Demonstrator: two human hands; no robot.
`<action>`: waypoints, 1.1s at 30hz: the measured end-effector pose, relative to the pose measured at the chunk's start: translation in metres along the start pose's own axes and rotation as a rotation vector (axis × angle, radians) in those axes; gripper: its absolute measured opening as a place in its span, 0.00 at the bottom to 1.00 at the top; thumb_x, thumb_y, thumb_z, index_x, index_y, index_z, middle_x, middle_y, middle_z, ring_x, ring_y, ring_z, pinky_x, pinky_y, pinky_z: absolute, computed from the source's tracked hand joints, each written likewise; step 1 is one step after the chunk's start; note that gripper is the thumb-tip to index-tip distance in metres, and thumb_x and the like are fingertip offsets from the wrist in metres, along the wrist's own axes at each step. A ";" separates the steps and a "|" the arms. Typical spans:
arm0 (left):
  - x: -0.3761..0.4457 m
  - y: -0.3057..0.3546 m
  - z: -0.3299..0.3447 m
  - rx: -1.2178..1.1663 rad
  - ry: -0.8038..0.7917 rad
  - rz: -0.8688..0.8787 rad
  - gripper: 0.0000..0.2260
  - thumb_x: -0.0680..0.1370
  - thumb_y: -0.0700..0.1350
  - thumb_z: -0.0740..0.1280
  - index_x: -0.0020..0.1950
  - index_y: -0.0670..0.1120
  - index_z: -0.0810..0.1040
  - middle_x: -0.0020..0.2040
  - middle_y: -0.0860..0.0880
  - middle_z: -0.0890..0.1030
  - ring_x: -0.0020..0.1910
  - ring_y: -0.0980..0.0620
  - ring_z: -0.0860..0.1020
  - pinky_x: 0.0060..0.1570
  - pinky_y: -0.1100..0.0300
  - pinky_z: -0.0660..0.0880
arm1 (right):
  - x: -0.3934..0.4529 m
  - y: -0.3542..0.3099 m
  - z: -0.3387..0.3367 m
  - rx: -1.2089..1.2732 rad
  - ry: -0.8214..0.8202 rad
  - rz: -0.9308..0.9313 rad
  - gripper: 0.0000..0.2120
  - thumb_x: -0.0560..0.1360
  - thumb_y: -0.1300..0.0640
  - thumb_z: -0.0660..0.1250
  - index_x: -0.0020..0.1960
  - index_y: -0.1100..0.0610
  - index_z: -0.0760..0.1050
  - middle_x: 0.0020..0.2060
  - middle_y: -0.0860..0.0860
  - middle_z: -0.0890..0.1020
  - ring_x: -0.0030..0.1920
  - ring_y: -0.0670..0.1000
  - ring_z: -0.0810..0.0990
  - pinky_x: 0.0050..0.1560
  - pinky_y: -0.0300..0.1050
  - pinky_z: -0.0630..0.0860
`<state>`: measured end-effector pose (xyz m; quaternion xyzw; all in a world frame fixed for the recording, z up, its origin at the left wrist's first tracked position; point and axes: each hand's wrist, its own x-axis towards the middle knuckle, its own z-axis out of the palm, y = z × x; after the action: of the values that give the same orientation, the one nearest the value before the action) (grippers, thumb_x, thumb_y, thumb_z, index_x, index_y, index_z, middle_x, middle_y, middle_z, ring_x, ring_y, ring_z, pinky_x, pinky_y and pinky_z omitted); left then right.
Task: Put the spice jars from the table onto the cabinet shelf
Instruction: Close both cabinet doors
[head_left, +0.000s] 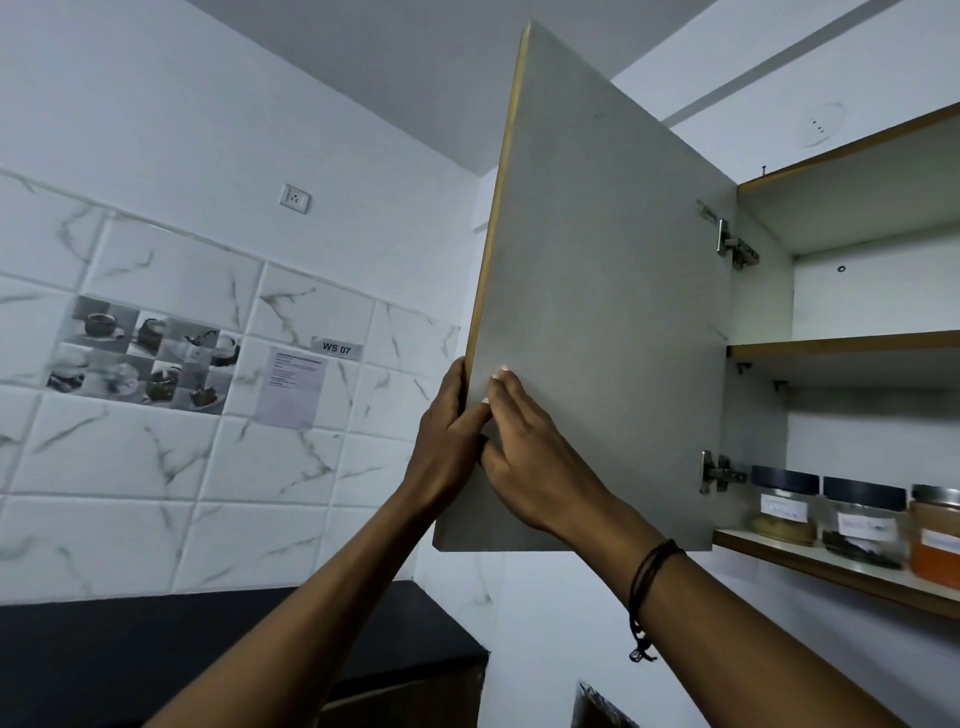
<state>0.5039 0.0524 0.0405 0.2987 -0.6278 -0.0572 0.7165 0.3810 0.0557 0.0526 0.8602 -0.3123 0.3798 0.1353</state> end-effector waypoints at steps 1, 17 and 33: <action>-0.004 0.005 0.002 -0.024 -0.005 0.014 0.20 0.77 0.43 0.60 0.67 0.59 0.73 0.62 0.58 0.80 0.62 0.56 0.79 0.65 0.47 0.74 | -0.005 -0.001 -0.003 0.007 0.016 -0.018 0.30 0.82 0.53 0.54 0.80 0.54 0.46 0.80 0.48 0.46 0.79 0.46 0.44 0.76 0.42 0.49; -0.097 0.108 0.156 -0.516 -0.210 0.224 0.22 0.83 0.45 0.57 0.77 0.54 0.60 0.69 0.63 0.71 0.69 0.61 0.72 0.62 0.66 0.73 | -0.157 0.044 -0.130 0.300 0.337 0.051 0.26 0.81 0.53 0.55 0.79 0.47 0.56 0.75 0.42 0.66 0.74 0.43 0.65 0.70 0.52 0.69; -0.135 0.139 0.435 -0.458 -0.336 0.302 0.24 0.83 0.50 0.47 0.79 0.56 0.44 0.81 0.56 0.41 0.79 0.60 0.37 0.76 0.54 0.31 | -0.273 0.181 -0.253 -0.310 0.606 0.541 0.23 0.83 0.59 0.57 0.77 0.52 0.59 0.73 0.49 0.68 0.67 0.39 0.66 0.61 0.20 0.62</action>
<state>0.0291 0.0724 0.0079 0.0197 -0.7454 -0.1385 0.6517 -0.0197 0.1543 0.0215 0.5665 -0.5259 0.5857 0.2438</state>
